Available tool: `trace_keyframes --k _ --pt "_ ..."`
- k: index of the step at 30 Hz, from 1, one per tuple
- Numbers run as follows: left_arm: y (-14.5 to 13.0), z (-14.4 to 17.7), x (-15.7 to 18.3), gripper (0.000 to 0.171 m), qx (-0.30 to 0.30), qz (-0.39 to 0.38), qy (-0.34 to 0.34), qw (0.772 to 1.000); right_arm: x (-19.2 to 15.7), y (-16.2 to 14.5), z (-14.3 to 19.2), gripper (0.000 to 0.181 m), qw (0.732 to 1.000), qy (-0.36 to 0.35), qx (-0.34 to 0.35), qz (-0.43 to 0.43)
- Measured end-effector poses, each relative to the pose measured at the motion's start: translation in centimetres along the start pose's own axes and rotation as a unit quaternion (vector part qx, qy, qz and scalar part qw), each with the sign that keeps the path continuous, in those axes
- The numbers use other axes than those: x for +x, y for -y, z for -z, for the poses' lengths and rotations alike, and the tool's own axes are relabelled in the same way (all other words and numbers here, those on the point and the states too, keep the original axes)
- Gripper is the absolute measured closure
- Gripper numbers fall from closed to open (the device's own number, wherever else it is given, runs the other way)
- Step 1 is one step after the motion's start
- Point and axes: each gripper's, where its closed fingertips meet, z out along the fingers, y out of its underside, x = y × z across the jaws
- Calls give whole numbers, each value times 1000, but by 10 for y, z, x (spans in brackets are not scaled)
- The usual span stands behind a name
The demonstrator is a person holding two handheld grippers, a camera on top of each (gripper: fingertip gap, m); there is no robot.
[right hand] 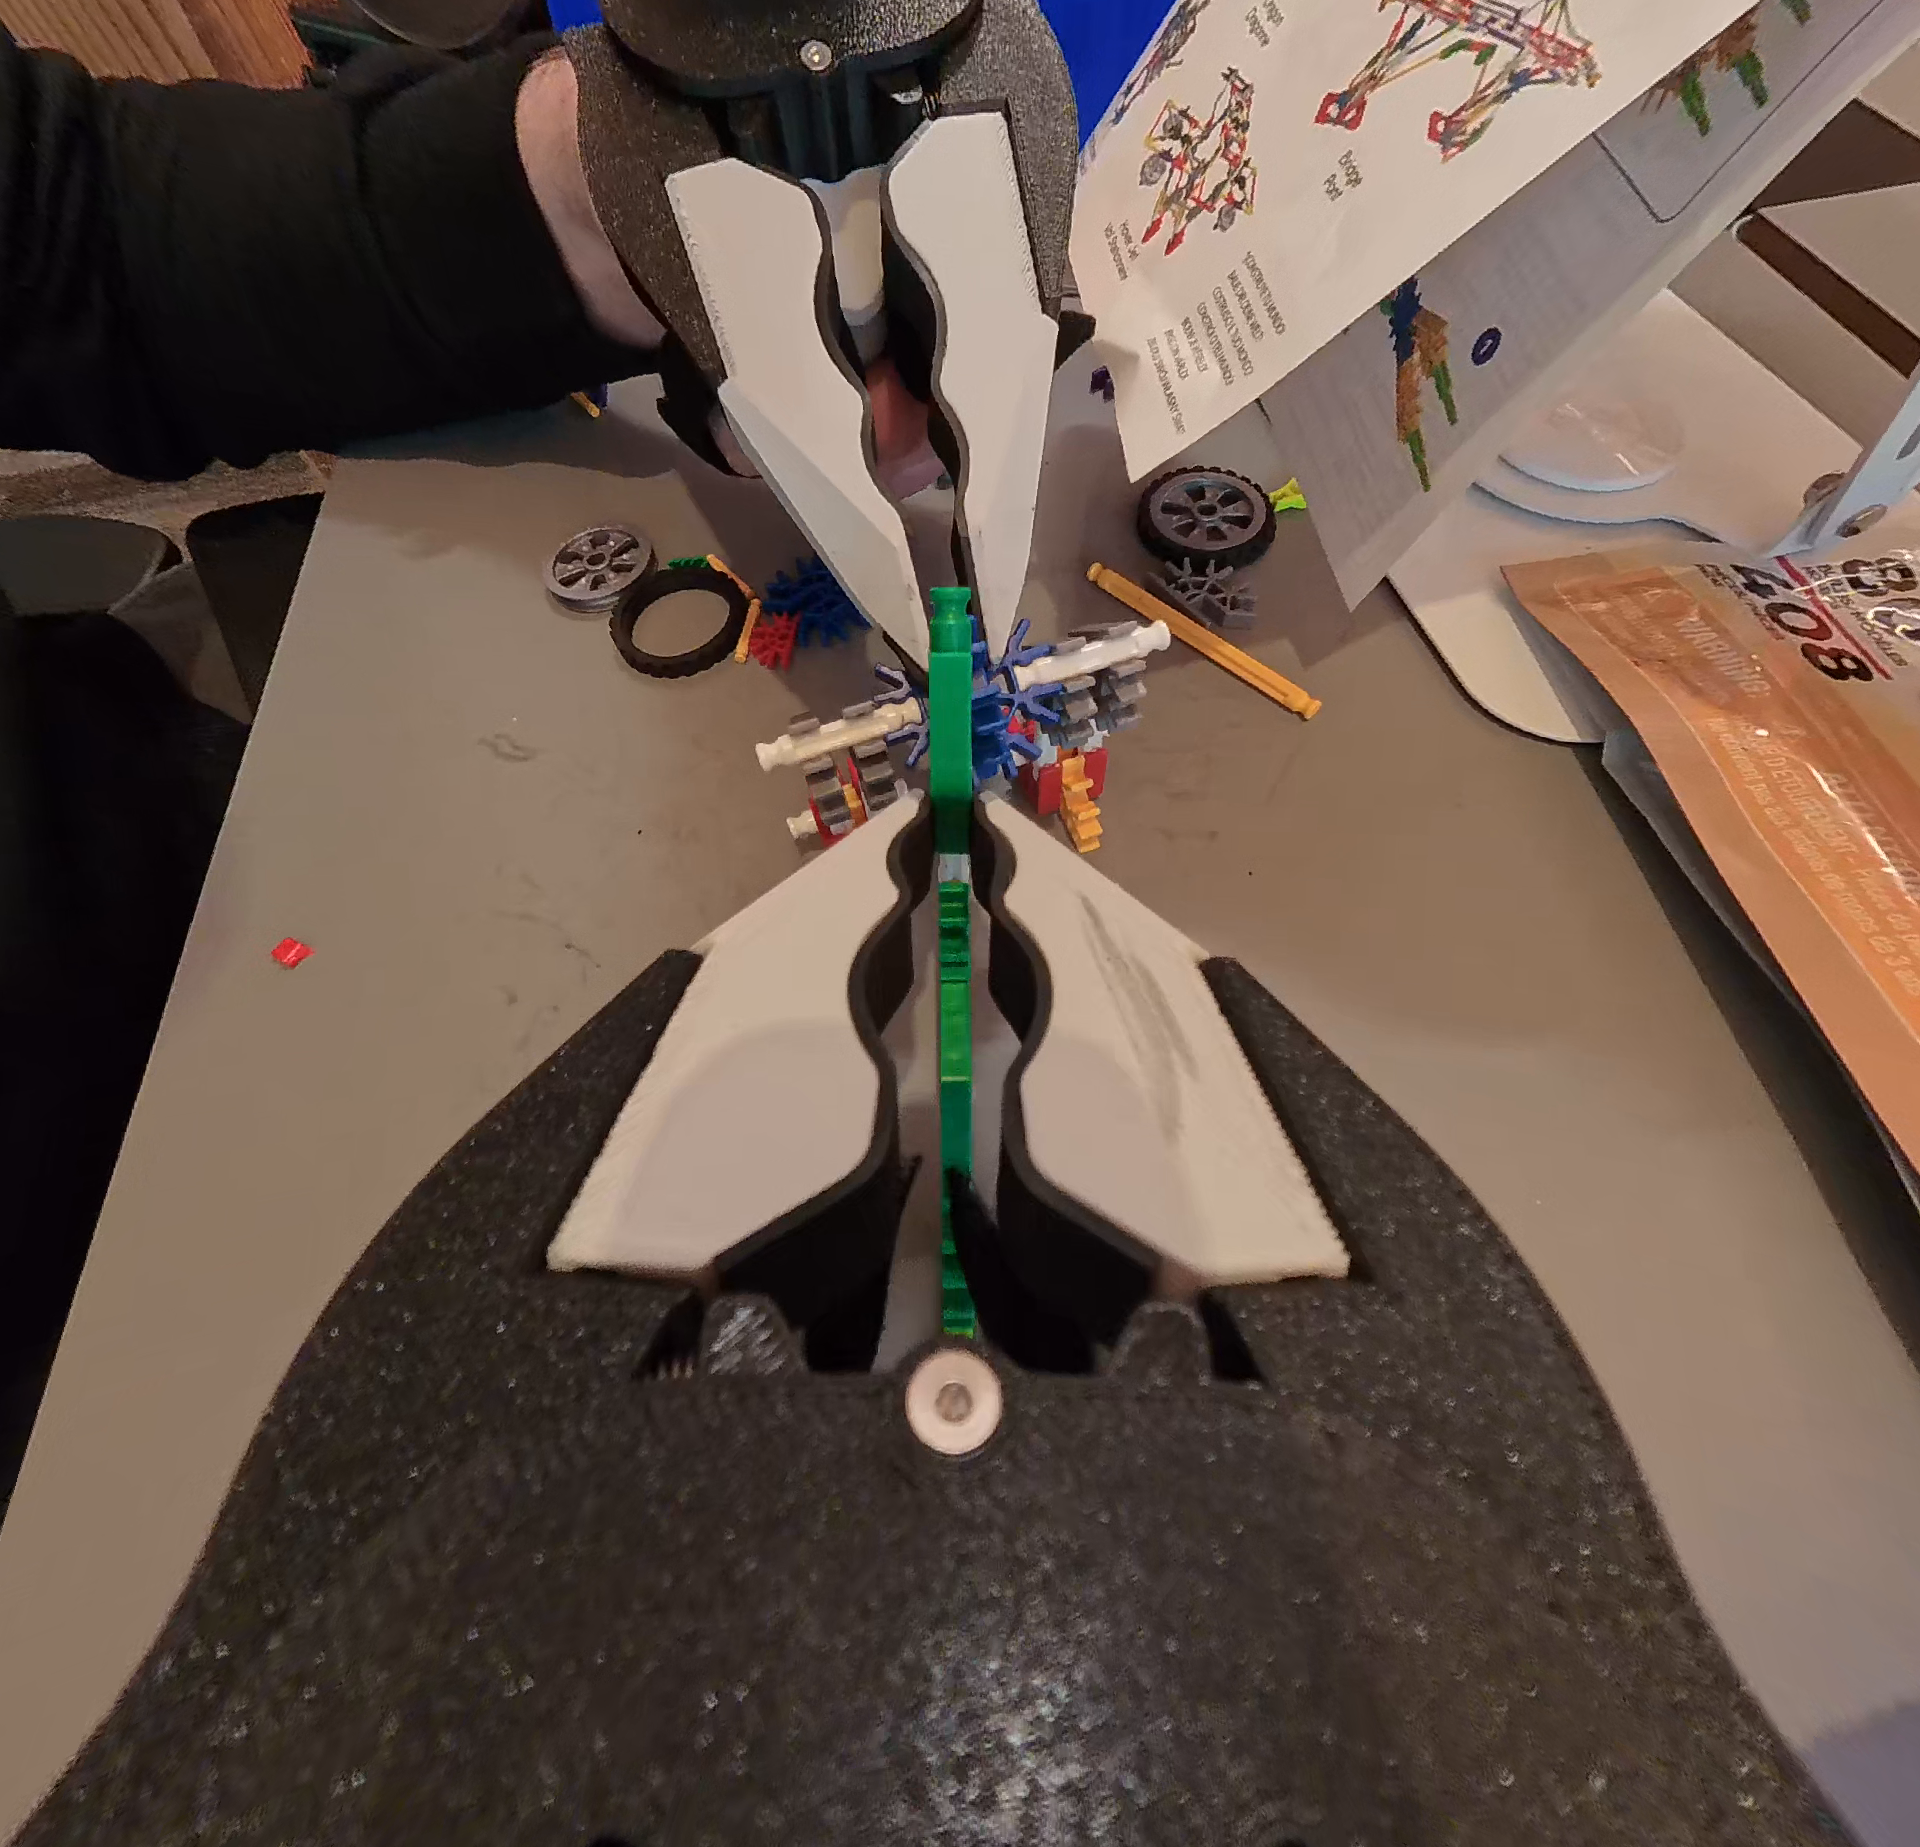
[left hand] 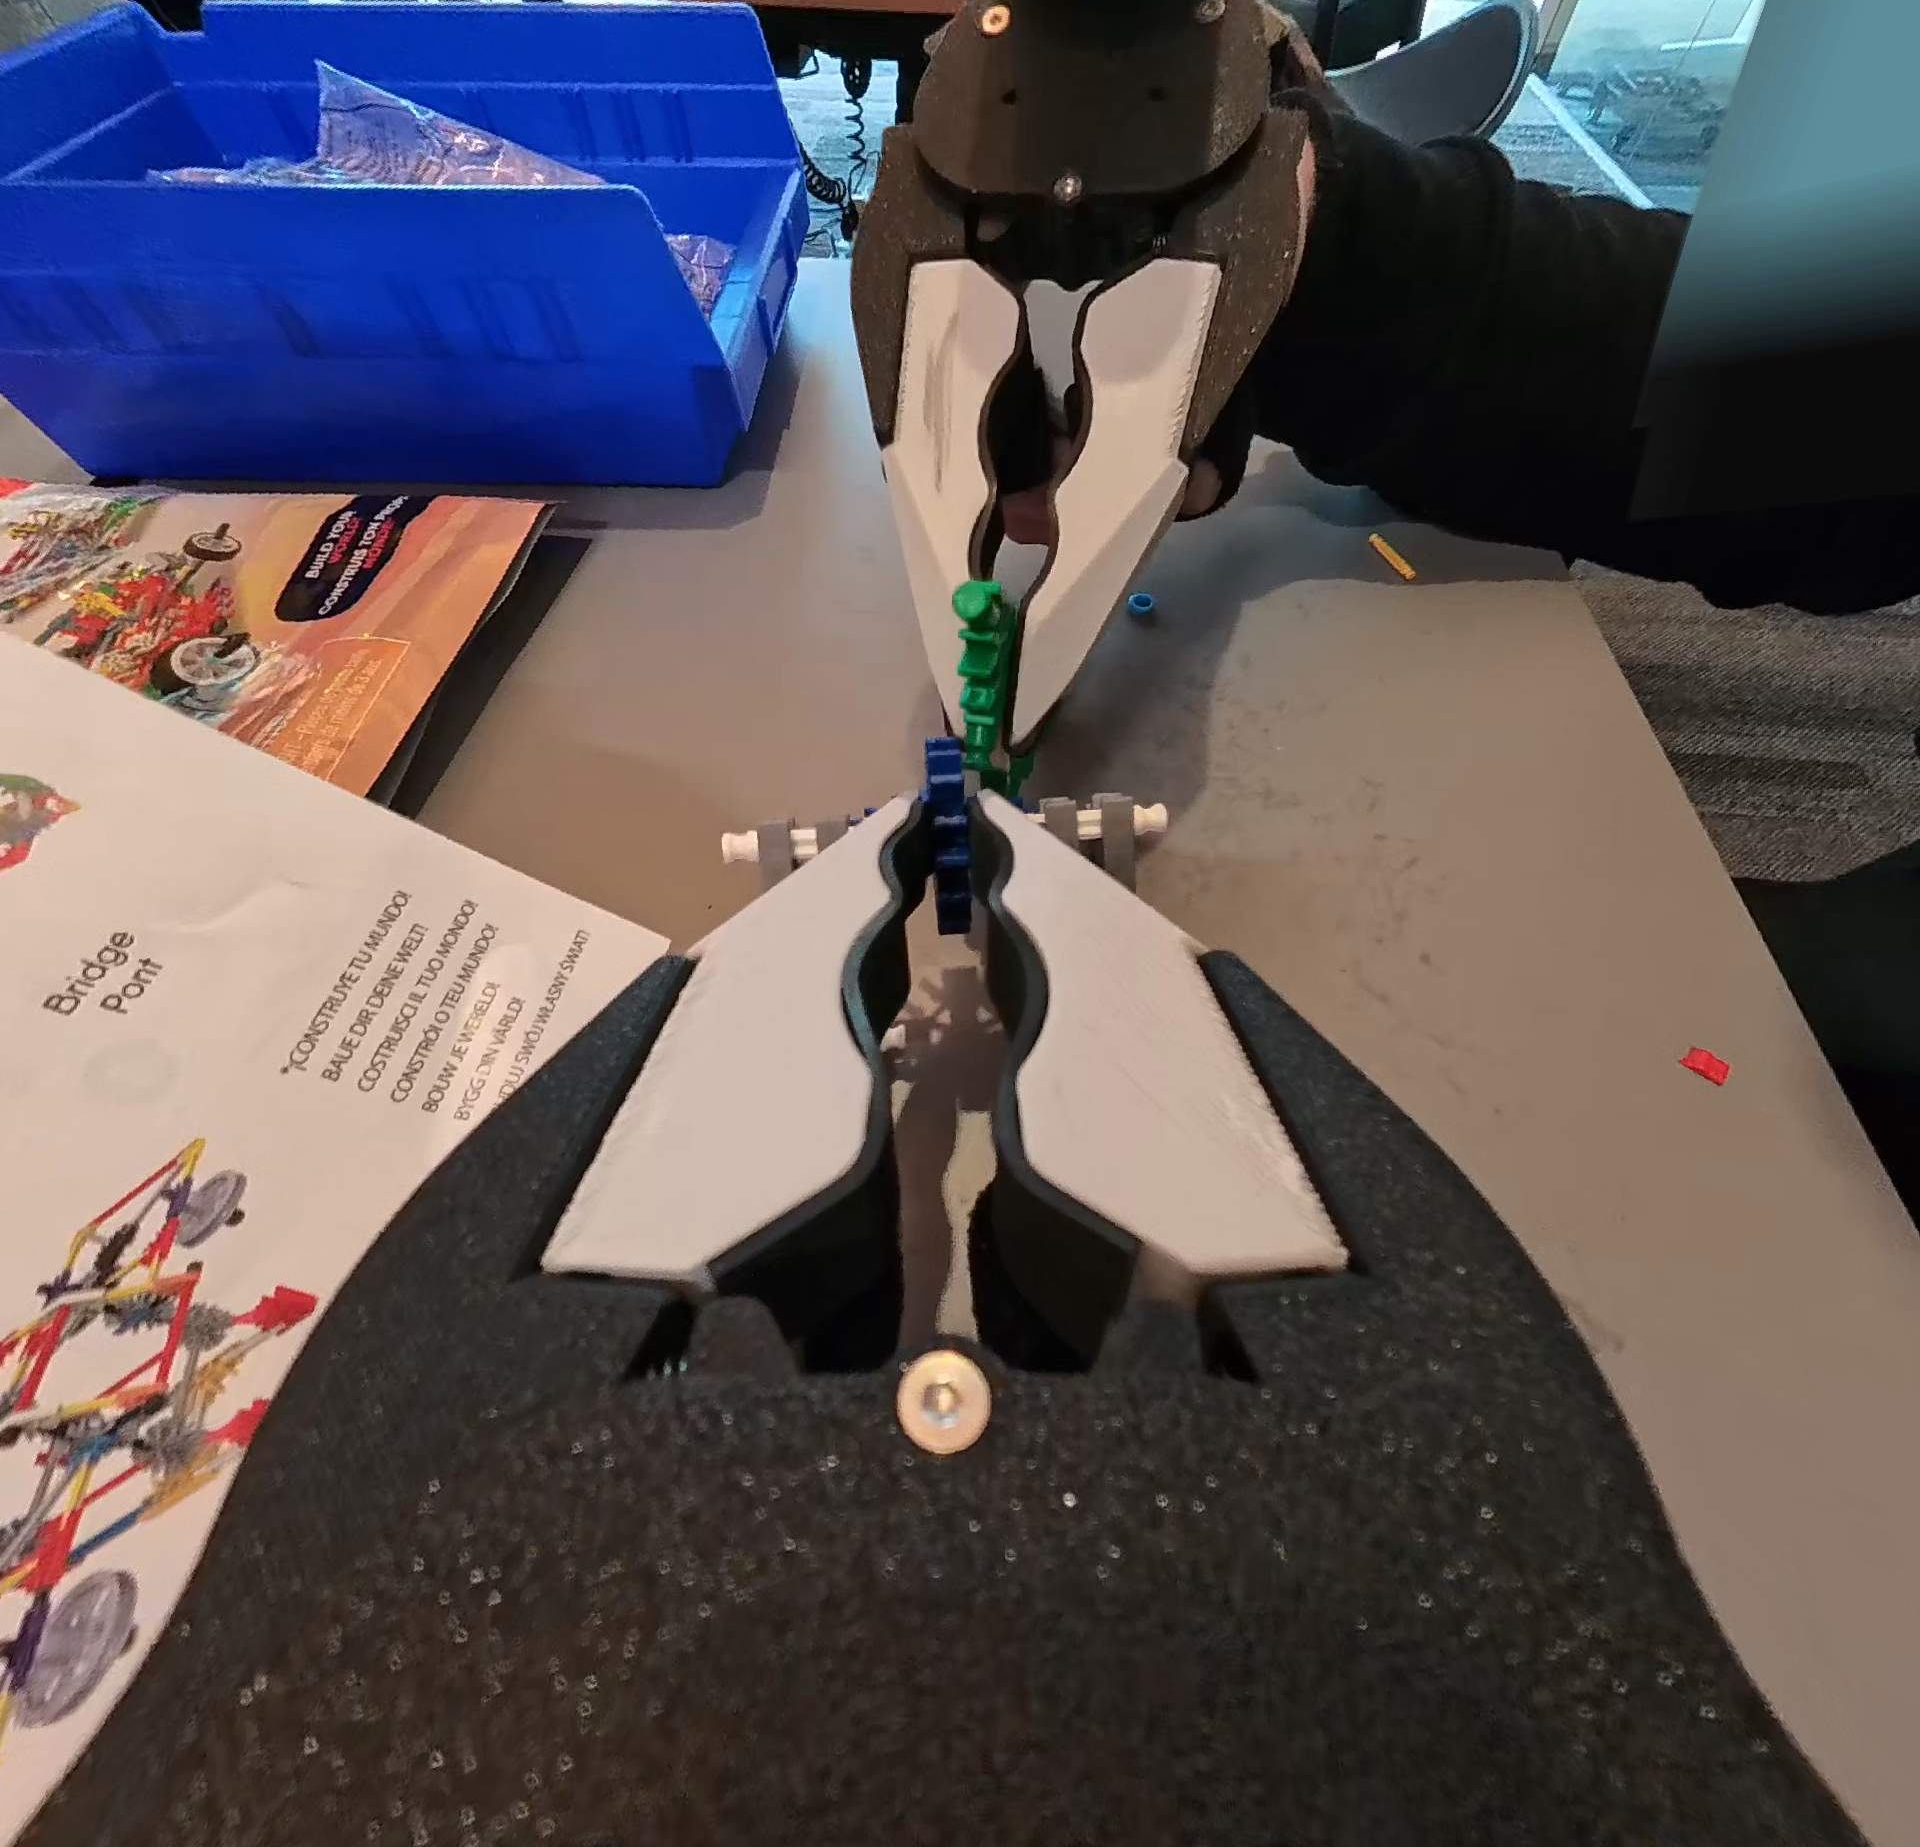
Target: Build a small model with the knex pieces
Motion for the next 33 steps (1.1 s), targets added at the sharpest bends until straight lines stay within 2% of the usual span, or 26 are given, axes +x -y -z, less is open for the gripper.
trace_keyframes --k 10,24,33 --pt "1 0 0 165 38 42 -23 998 1 1 -3 176 1000 11 16 -19" --pt "1 2 -1 164 62 71 -42 995 5 3 -4 176 998 24 46 -48" --pt "2 2 -1 159 63 52 -32 996 9 3 -5 175 998 10 48 -43"
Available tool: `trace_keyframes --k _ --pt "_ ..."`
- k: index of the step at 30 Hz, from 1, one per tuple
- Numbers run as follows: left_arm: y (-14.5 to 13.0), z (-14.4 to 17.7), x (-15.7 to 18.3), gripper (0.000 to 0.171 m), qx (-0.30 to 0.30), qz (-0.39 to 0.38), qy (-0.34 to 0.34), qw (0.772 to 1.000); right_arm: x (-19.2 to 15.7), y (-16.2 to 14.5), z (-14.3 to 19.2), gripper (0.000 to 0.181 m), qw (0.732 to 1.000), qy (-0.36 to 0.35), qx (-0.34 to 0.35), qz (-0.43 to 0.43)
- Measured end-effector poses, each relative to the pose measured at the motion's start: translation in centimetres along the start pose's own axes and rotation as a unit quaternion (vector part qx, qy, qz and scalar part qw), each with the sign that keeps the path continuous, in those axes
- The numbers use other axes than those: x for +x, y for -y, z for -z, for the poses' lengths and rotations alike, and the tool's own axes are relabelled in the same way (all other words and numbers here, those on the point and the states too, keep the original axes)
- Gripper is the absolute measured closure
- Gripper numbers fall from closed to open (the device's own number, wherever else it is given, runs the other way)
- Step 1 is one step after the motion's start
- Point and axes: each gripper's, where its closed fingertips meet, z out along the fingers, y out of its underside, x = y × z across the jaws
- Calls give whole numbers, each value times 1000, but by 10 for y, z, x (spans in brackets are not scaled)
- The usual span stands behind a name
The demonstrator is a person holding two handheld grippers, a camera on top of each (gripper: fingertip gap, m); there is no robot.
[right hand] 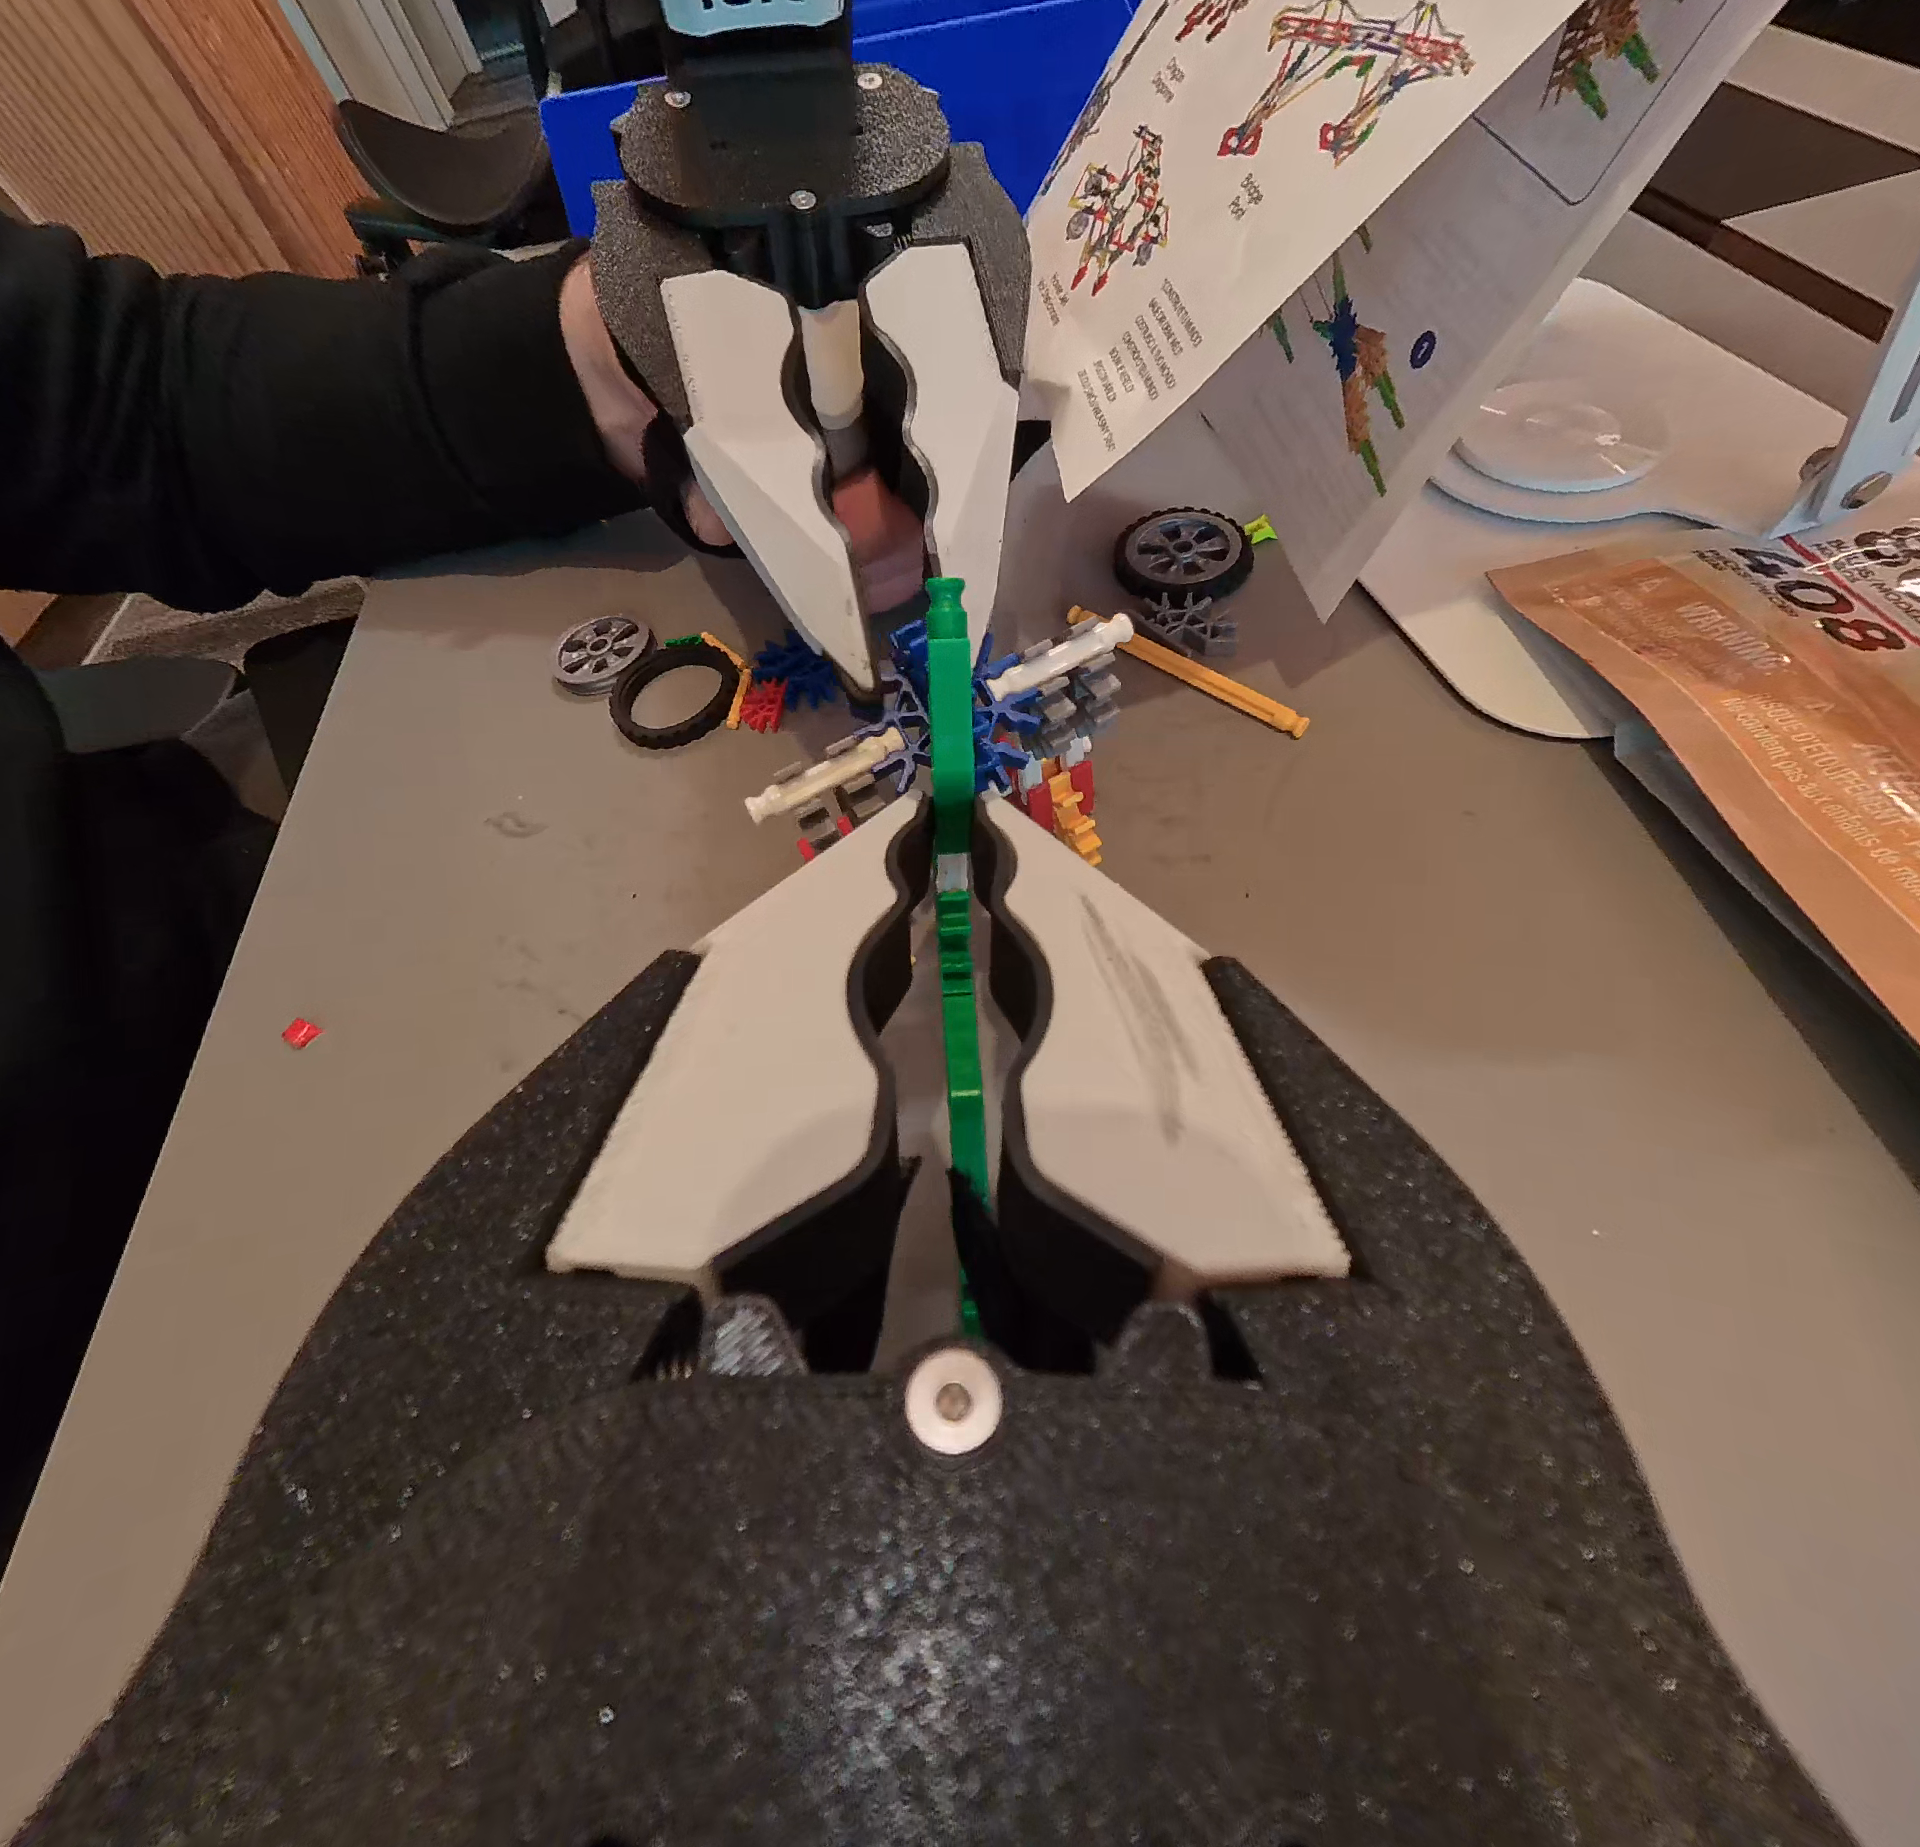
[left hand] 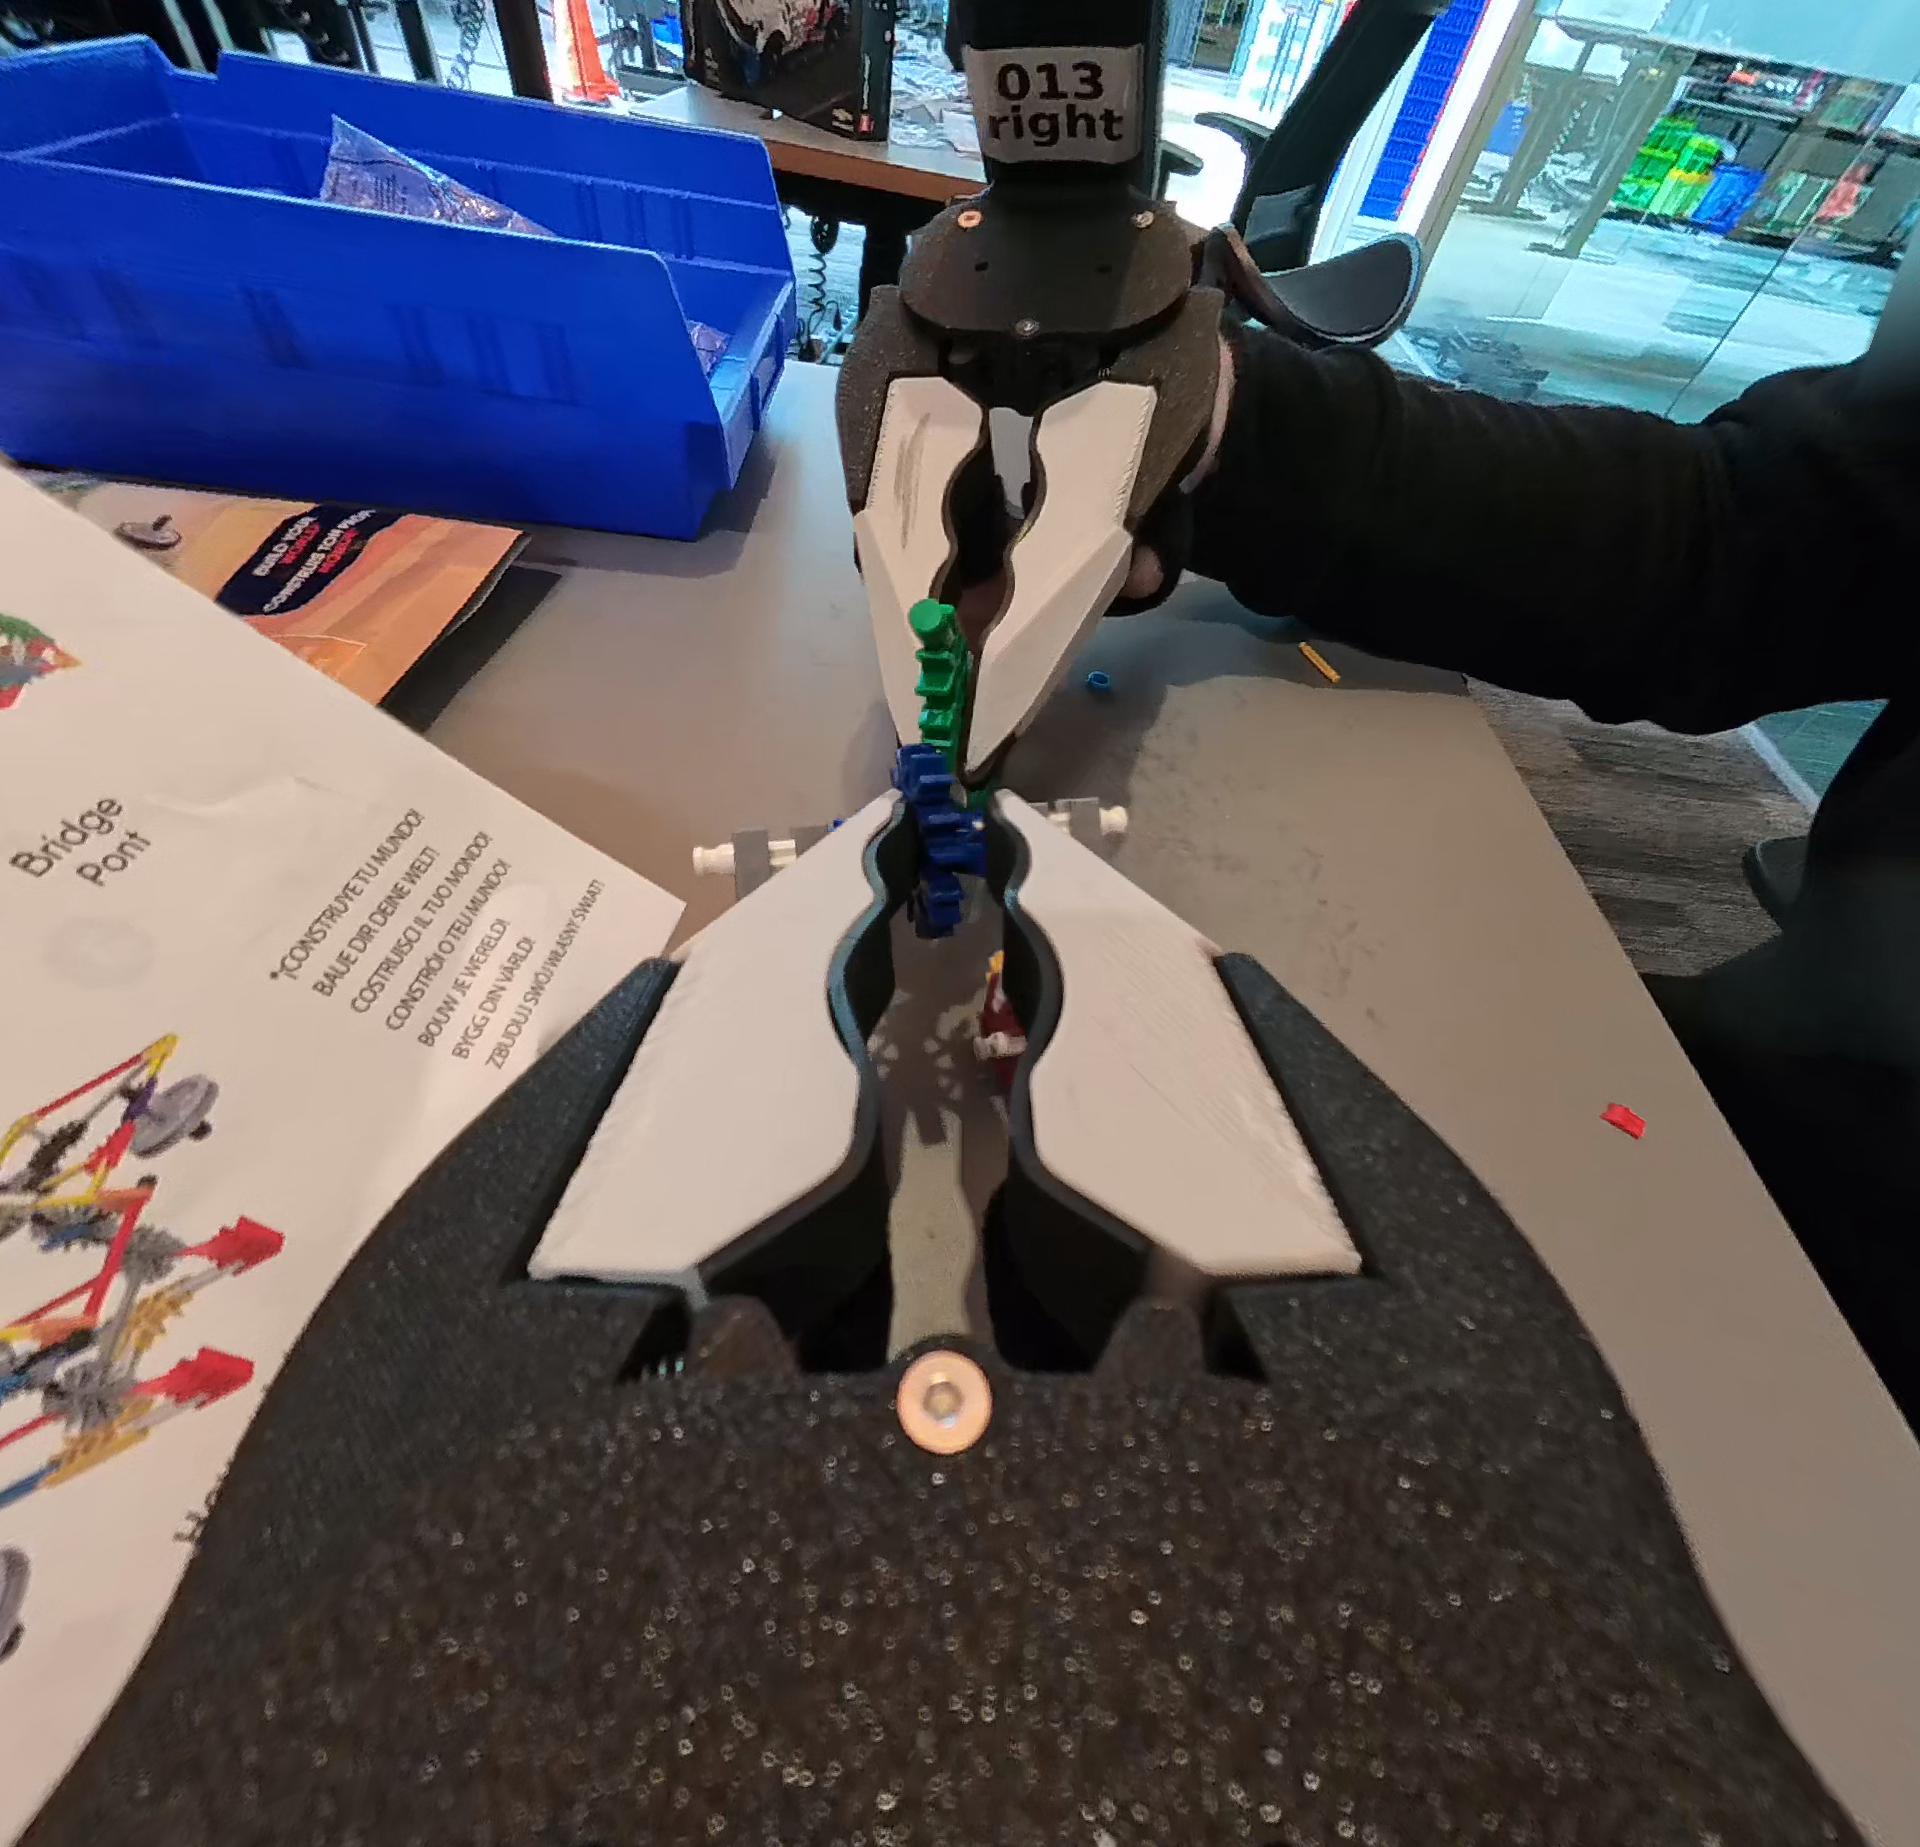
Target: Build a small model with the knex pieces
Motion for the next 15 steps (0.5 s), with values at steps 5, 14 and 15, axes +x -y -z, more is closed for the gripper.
trace_keyframes --k 5,14,15 --pt "1 0 3 154 7 -14 -8 1000 -1 0 0 176 1000 0 -2 4" --pt "2 -4 4 146 2 -30 5 1000 0 0 0 176 1000 -8 -4 9" --pt "1 -5 4 144 0 -31 7 999 0 0 0 176 1000 -8 -4 9"
